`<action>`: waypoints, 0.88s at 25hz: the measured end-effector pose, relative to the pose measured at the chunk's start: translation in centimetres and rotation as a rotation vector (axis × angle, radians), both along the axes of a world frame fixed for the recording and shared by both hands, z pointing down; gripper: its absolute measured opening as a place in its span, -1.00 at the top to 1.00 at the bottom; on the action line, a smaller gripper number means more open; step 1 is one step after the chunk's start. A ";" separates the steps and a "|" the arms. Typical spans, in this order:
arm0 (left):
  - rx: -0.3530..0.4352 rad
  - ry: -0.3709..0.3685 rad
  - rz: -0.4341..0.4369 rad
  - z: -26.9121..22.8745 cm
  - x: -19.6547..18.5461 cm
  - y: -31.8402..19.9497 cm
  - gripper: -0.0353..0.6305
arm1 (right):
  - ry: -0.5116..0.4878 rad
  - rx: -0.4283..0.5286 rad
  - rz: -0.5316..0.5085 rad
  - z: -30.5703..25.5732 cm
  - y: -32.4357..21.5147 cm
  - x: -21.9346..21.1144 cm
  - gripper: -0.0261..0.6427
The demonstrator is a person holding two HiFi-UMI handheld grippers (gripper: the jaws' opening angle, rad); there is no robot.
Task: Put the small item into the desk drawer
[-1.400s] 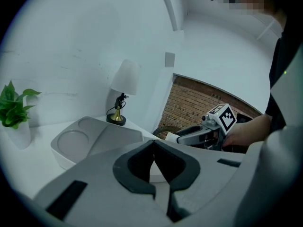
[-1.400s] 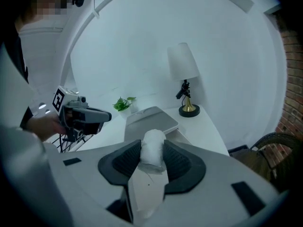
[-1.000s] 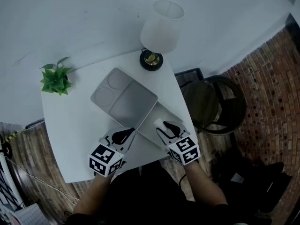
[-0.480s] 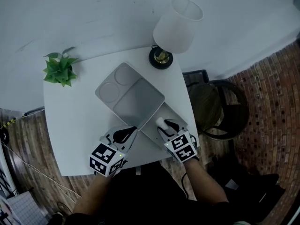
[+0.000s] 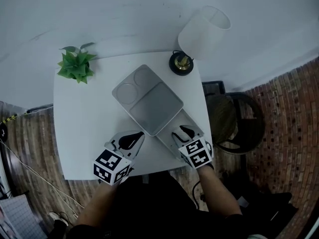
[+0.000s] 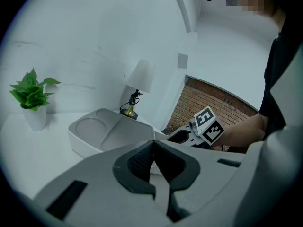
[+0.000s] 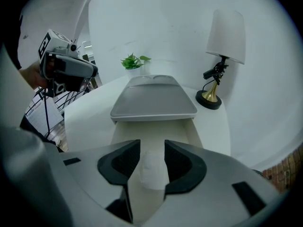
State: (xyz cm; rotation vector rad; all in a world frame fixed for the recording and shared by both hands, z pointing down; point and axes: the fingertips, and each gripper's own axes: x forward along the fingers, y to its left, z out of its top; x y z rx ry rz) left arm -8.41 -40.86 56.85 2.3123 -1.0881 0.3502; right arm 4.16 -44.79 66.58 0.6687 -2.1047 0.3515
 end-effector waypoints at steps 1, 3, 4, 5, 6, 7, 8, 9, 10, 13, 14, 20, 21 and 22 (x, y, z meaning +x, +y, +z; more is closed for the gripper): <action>0.006 0.003 -0.001 -0.3 -0.1 0.2 0.87 | -0.002 0.002 0.009 -0.3 0.3 0.1 0.45; 0.019 0.009 0.002 -1.0 -0.2 0.7 0.87 | -0.011 0.010 0.036 -1.0 1.0 0.6 0.45; 0.027 0.012 0.007 -1.4 -0.1 1.0 0.87 | -0.015 0.017 0.053 -1.5 1.3 1.0 0.45; 0.034 0.013 0.015 -1.8 0.0 1.3 0.87 | -0.020 0.027 0.071 -2.0 1.6 1.4 0.45; 0.042 0.014 0.025 -2.2 0.1 1.5 0.87 | -0.025 0.037 0.089 -2.6 1.8 1.8 0.45; 0.051 0.014 0.036 -2.5 0.3 1.8 0.87 | -0.030 0.049 0.106 -3.2 2.2 2.3 0.45; 0.061 0.014 0.046 -2.9 0.5 2.1 0.87 | -0.035 0.059 0.124 -3.7 2.5 2.8 0.45; 0.070 0.013 0.056 -3.3 0.6 2.4 0.87 | -0.041 0.070 0.143 -4.2 2.8 3.2 0.45; 0.080 0.013 0.065 -3.6 0.7 2.8 0.87 | -0.047 0.080 0.161 -4.6 3.2 3.6 0.45; 0.105 0.014 0.092 -4.5 1.0 4.0 0.87 | -0.073 0.103 0.205 -5.8 4.4 4.1 0.49; 0.112 0.014 0.101 -4.8 1.0 4.4 0.87 | -0.083 0.109 0.213 -6.2 5.0 4.0 0.52; 0.157 0.024 0.147 -6.5 1.3 7.0 0.87 | -0.115 0.195 0.260 -8.7 8.3 3.9 0.62; 0.165 0.028 0.156 -6.8 1.4 7.3 0.87 | -0.114 0.215 0.265 -9.3 8.5 4.1 0.63; 0.173 0.030 0.165 -7.1 1.6 7.6 0.87 | -0.115 0.238 0.272 -9.9 8.7 4.4 0.65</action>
